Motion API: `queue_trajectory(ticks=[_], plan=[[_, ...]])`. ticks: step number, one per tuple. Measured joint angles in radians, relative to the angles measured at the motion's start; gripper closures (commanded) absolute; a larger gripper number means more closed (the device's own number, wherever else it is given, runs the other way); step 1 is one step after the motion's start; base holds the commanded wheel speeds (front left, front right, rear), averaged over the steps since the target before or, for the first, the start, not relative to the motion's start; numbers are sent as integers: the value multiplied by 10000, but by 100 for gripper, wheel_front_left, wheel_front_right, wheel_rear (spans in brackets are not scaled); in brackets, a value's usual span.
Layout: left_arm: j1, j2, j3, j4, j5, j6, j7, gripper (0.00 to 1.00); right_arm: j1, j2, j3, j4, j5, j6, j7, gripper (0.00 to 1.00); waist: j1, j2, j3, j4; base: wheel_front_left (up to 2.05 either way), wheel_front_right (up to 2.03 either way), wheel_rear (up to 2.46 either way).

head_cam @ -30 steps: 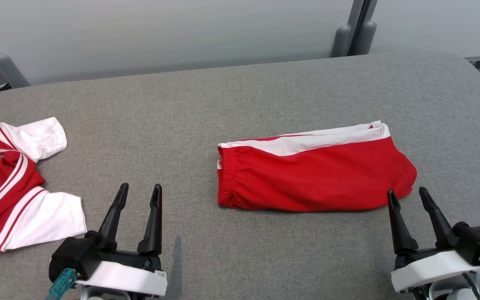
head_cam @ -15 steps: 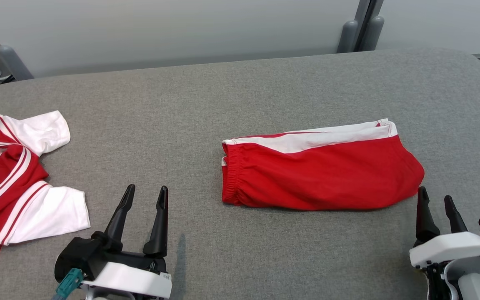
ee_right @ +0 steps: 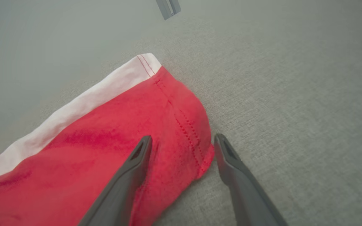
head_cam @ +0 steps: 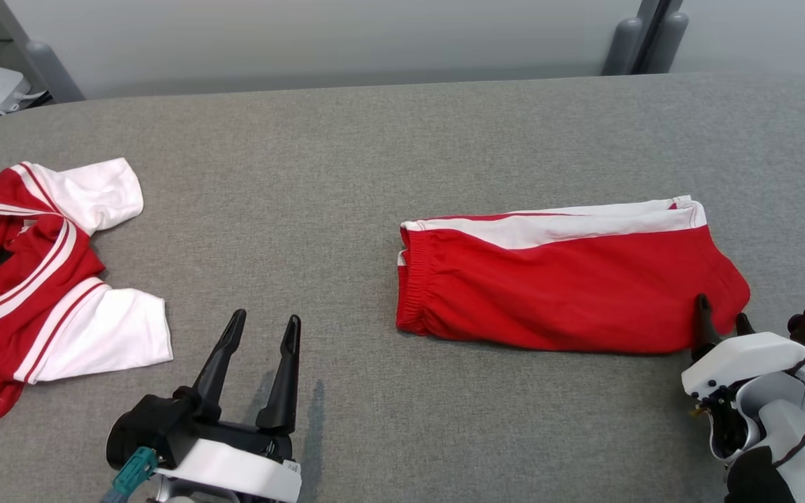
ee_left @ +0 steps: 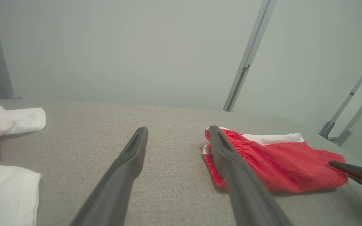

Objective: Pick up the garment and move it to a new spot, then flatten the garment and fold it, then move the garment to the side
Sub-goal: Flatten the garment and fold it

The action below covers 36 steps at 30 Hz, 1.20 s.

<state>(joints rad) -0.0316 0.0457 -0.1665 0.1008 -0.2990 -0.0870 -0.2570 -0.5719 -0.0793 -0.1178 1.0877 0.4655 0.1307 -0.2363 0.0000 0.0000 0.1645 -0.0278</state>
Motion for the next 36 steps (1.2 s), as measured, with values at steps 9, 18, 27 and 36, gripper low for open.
queue_trajectory(ticks=[9,18,27,36], plan=[[-187,4,-236,88,71,2,0,0,-715,-98,318,1300,230,0,-6,28,0,0,79,371,0,0,0],[-187,2,-380,77,71,17,0,0,-747,-169,671,1505,497,0,-33,100,0,0,-37,495,0,0,0],[-184,2,-366,2,52,105,0,0,-558,-339,1005,-604,748,0,-109,100,0,0,-3,569,0,0,0],[-184,2,-351,-13,-36,136,0,0,-47,-82,2366,-2777,951,0,-119,100,0,0,81,743,0,0,0]])
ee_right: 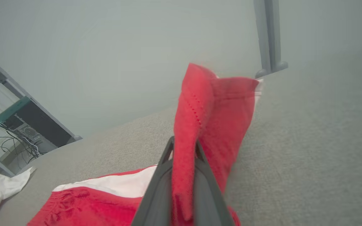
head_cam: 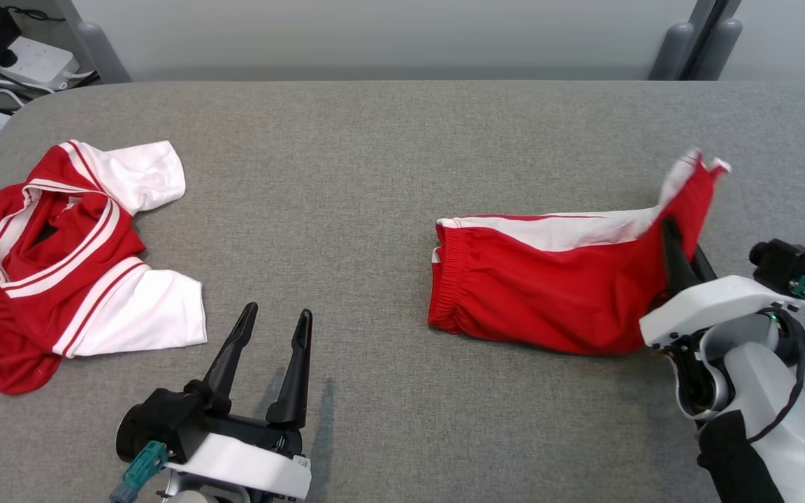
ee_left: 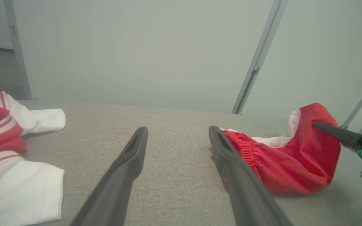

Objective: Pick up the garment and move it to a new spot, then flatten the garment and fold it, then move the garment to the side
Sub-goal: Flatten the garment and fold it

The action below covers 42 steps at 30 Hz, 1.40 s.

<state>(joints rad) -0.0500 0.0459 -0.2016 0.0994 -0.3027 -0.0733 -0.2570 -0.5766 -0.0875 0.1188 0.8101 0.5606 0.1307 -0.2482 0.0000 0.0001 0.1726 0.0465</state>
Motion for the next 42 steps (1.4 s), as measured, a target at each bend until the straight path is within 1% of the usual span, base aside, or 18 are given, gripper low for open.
queue_trajectory(ticks=[8,11,22,28,29,30,31,36,39,42], plan=[[0,-2,-2,2,-71,12,0,0,186,157,1400,-1158,303,0,0,100,0,0,-78,257,0,0,0],[0,-2,0,-12,-73,12,0,0,204,173,1916,-1344,407,0,-2,100,0,0,-83,369,0,0,0],[0,-2,-84,-6,-165,12,0,0,330,224,3833,-815,949,0,-2,100,0,0,-104,821,0,0,0],[0,-2,-104,-6,-184,13,0,0,325,222,4715,-573,1492,0,0,100,0,0,-86,1014,0,0,0],[0,-2,-104,-6,-184,17,0,0,319,222,4805,-573,1547,0,0,76,0,0,-83,1031,0,0,0],[0,-4,-105,-6,-197,56,0,0,311,221,4953,-571,1580,0,0,12,0,0,-83,1045,0,0,0],[0,-2,-105,-6,-257,69,0,0,308,221,5056,-571,1643,0,0,0,0,0,-86,1050,0,0,0],[0,-4,-105,13,-357,104,0,0,274,213,5680,-775,1887,0,0,0,0,0,-131,1031,0,0,0],[1,-2,-98,23,-359,127,0,0,277,217,5994,-1250,1885,0,0,0,0,0,-193,984,0,0,0],[9,-2,-67,21,-359,132,0,0,323,217,6067,-1833,1710,0,0,0,0,0,-287,894,0,0,0]])
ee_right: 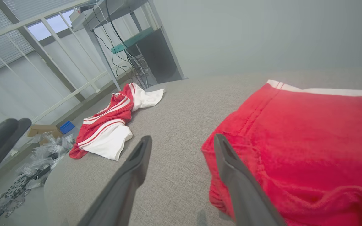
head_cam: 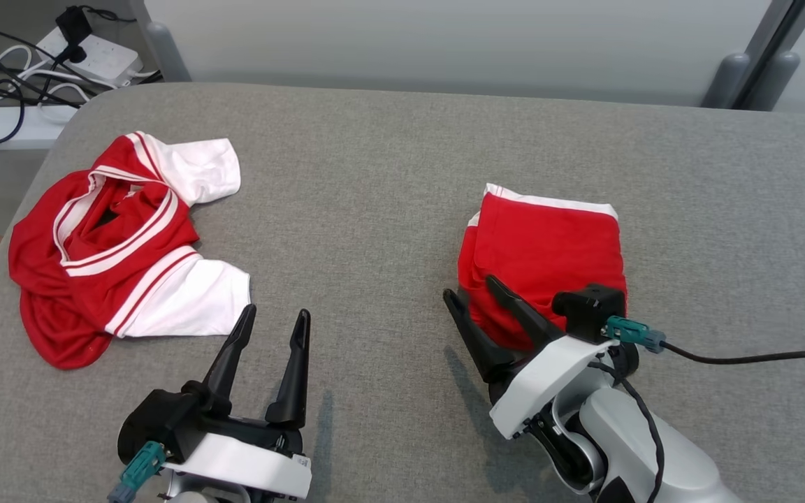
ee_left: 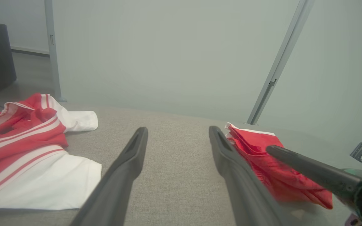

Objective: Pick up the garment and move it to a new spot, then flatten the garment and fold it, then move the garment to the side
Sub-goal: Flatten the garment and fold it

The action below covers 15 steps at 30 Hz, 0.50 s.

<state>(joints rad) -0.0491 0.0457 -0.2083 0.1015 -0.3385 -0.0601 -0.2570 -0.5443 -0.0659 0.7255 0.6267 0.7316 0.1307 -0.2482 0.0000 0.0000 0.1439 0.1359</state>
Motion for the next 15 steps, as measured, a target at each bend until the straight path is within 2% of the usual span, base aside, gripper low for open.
queue_trajectory(ticks=[3,6,11,15], plan=[[11,0,23,-8,0,38,0,0,77,-29,-86,-330,-201,0,-2,0,0,0,-72,-86,0,0,0],[32,0,121,-38,0,84,0,0,336,-138,-662,-746,-792,0,-2,0,0,0,-165,-266,0,0,0],[45,0,349,-146,0,86,0,0,1073,-307,-2619,-1639,-2226,0,-2,0,0,0,-260,-756,0,0,0],[50,0,523,-178,4,88,0,0,1717,-251,-3730,-1969,-2905,0,-2,0,0,0,-314,-1154,0,0,0]])
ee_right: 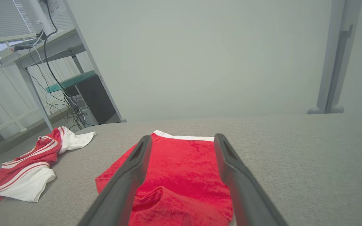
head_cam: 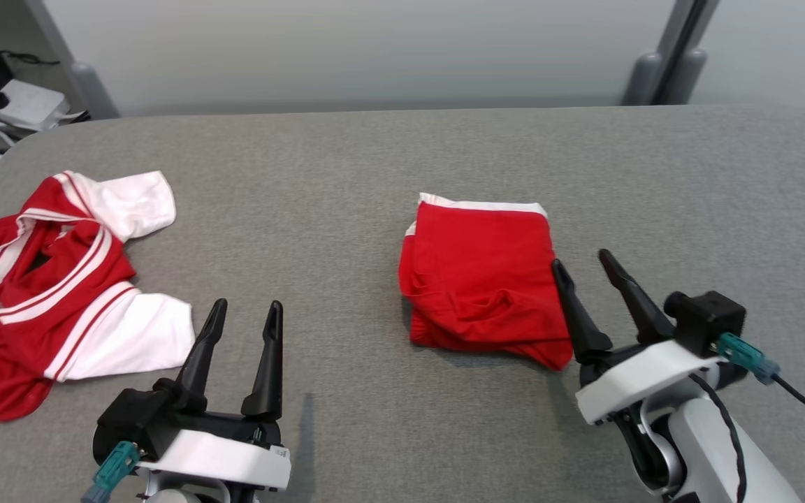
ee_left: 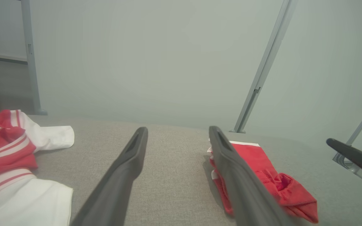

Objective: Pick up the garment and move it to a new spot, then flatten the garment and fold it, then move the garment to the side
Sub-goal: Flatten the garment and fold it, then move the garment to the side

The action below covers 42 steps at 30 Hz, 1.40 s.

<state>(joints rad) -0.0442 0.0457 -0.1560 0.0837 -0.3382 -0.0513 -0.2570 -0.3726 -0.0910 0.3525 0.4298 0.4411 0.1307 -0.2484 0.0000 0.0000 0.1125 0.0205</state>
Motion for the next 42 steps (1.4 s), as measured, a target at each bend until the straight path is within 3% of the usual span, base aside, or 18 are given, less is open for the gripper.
queue_trajectory(ticks=[10,28,42], plan=[[246,-6,525,-205,23,153,0,0,1339,226,-1611,-1041,-1522,0,0,0,0,0,-296,-863,0,0,0],[1323,-4,1162,-345,445,73,0,0,3400,393,-1983,-1965,-1661,0,0,0,0,0,-1285,-1013,0,0,0],[1450,-2,1365,-343,1022,82,0,0,3516,449,-1983,-2017,-1680,0,0,0,0,0,-1415,-922,0,0,0]])
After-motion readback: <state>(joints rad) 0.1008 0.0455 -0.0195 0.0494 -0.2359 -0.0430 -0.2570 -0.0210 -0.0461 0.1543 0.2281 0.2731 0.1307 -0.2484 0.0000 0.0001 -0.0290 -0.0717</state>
